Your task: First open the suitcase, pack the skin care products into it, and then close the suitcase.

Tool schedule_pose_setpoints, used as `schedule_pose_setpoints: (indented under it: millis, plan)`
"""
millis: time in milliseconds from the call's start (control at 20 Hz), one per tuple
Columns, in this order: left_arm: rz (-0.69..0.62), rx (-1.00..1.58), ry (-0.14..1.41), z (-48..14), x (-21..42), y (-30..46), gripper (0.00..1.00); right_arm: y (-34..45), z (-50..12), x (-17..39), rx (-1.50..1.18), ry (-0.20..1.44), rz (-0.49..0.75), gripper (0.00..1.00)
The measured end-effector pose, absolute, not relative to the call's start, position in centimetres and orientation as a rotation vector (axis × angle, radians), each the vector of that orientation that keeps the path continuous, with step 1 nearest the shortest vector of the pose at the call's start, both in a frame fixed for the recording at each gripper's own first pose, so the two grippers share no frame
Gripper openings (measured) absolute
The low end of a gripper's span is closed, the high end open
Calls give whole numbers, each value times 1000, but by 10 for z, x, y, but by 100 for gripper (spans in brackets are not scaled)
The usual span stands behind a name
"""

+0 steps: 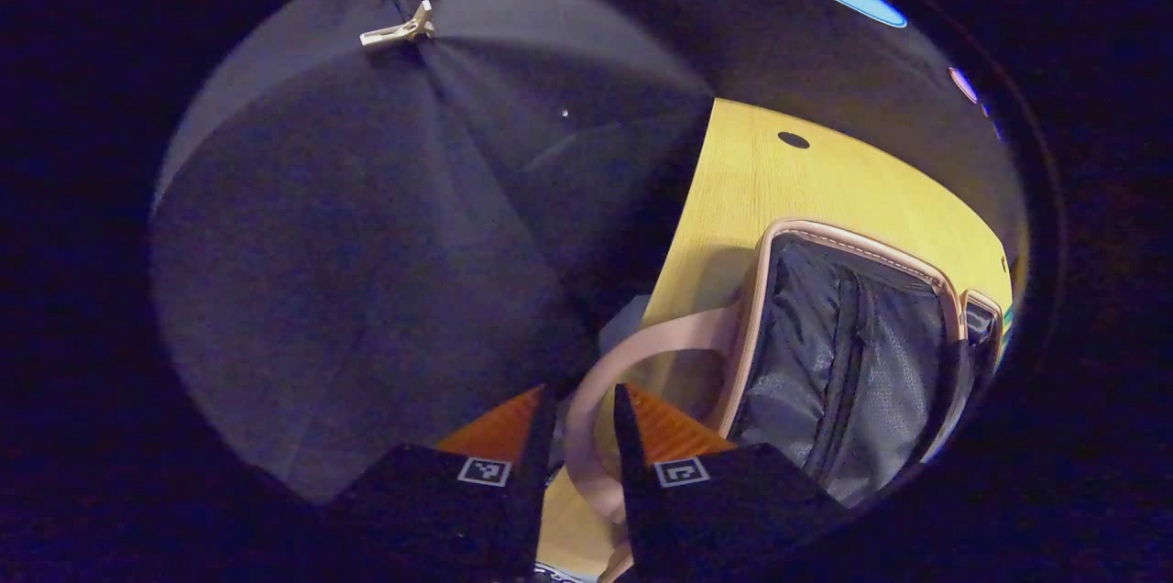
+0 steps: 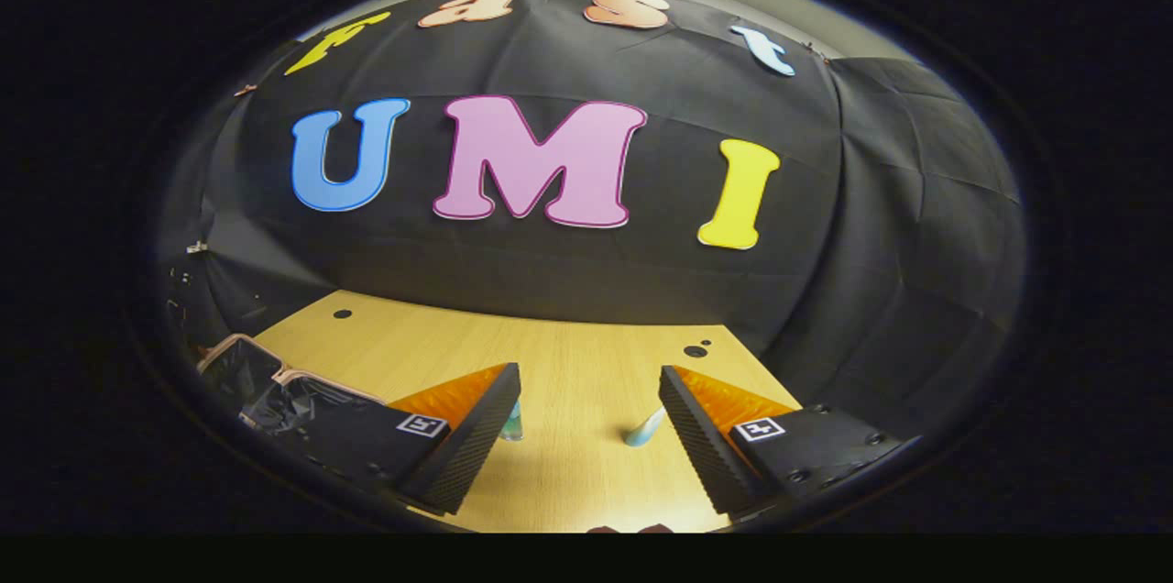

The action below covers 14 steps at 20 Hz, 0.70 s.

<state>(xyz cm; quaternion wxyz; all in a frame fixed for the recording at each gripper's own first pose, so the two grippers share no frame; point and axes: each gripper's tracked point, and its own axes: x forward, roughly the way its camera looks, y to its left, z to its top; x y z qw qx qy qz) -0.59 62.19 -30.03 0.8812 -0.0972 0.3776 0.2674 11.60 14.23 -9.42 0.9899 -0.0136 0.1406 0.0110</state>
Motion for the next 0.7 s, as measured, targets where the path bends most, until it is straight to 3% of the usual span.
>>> schedule_pose_setpoints:
  millis: [150,200,450,700]
  plan:
    - [537,-125,663,-252,5,614,92,148,-105,117,-23,282,30,97]
    - [527,-84,612,-230,7,606,97,149,-105,118,-23,278,36,97]
    - [351,6,351,-113,22,494,98,143,-99,120,-37,234,59,100]
    - [90,54,168,-40,55,288,98,125,-97,117,-26,210,105,97]
